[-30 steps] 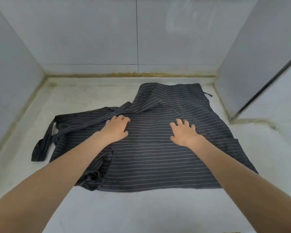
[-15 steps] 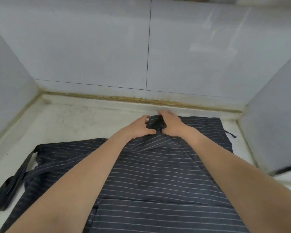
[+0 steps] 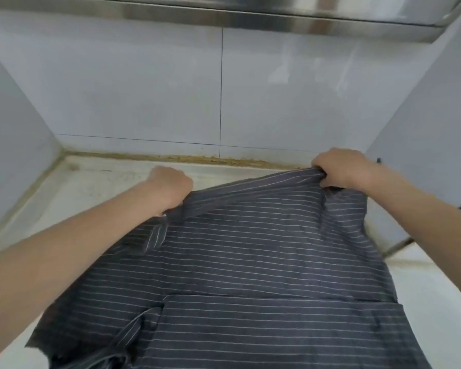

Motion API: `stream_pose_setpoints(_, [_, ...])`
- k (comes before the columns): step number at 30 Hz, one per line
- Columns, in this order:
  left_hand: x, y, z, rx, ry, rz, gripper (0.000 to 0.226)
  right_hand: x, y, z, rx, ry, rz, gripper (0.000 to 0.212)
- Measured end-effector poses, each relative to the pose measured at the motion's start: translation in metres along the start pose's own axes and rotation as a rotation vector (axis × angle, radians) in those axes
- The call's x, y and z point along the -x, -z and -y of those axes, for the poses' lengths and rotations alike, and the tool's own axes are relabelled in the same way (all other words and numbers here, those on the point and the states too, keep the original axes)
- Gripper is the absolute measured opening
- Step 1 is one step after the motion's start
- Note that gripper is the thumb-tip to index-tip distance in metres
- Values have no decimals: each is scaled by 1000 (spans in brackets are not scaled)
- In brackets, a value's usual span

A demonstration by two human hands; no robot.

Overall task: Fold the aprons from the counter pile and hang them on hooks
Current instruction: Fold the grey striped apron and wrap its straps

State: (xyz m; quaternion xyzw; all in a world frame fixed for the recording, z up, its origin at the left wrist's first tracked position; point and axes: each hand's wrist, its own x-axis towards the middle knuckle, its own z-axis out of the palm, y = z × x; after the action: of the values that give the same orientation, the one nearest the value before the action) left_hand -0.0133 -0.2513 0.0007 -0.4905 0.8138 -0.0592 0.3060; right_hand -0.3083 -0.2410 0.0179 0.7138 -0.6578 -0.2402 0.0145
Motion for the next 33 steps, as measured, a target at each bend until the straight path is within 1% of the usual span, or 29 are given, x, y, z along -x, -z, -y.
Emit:
stream_pose_setpoints(1, [11,5,3,-40,45,-69,30,16,-5,-2,31,-41,-71,11])
stream_pose_setpoints(2, [19,4,2,-60,73,-114,33,33,-16,-1,69,-55,-128,9])
stream_pose_setpoints(3, [28,0,-4,-69,83,-133,30,48,-35,4,107,-46,-159,10])
stream_pose_setpoints(4, [33,-11,-14,-86,70,-113,23,65,-60,12,137,-29,-149,16])
stream_pose_setpoints(5, [40,-27,-30,-105,30,-86,19,82,-90,23,140,-14,-94,24])
stream_pose_setpoints(7, [47,-71,-63,-79,-30,-14,29,107,-144,40,92,-16,84,35])
stream_pose_setpoints(8, [48,-91,-77,-57,-48,19,33,118,-162,46,82,-29,165,39])
stream_pose_setpoints(10, [47,-118,-94,-43,-97,57,38,133,-184,52,55,-50,248,46])
stream_pose_setpoints(12, [51,-129,-102,-78,-145,162,45,144,-190,54,42,-60,299,53])
stream_pose_setpoints(14, [55,-125,-99,-62,-167,344,59,149,-192,52,-6,-27,391,54])
stream_pose_setpoints(15, [56,-116,-95,-13,-184,453,69,149,-189,49,-96,-12,446,51])
stream_pose_setpoints(16, [56,-105,-89,60,-201,555,77,148,-184,44,-239,6,491,44])
stream_pose_setpoints(17, [52,-92,-83,147,-218,605,81,146,-176,39,-418,3,492,37])
stream_pose_setpoints(18, [46,-80,-79,231,-231,573,79,140,-167,33,-558,-15,440,31])
stream_pose_setpoints(19, [38,-70,-78,303,-239,457,75,131,-161,25,-634,-68,337,27])
stream_pose_setpoints(20, [27,-63,-82,364,-243,293,69,119,-158,17,-627,-131,214,26])
stream_pose_setpoints(21, [18,-59,-90,415,-237,137,65,108,-160,11,-571,-174,123,30])
stream_pose_setpoints(22, [10,-58,-100,460,-232,21,62,98,-164,7,-497,-211,96,41])
stream_pose_setpoints(23, [-1,-60,-112,500,-227,-35,62,89,-169,4,-457,-254,118,50])
stream_pose_setpoints(24, [-9,-63,-124,525,-225,-51,61,85,-176,5,-447,-303,164,52])
stream_pose_setpoints(25, [-15,-67,-133,529,-224,-57,56,82,-182,8,-443,-337,193,47])
stream_pose_setpoints(26, [-21,-70,-138,514,-229,-65,46,80,-185,11,-448,-348,199,38])
stream_pose_setpoints(28, [-28,-76,-138,480,-254,-37,28,79,-192,16,-456,-311,202,22])
stream_pose_setpoints(29, [-28,-78,-132,488,-280,7,24,81,-191,17,-484,-295,224,18])
stream_pose_setpoints(31, [-27,-81,-114,536,-334,127,20,85,-183,10,-502,-282,348,17])
stream_pose_setpoints(32, [-26,-81,-102,550,-345,164,19,87,-174,3,-476,-292,421,20])
stream_pose_setpoints(33, [-27,-82,-91,550,-342,182,18,90,-166,-4,-441,-336,448,26])
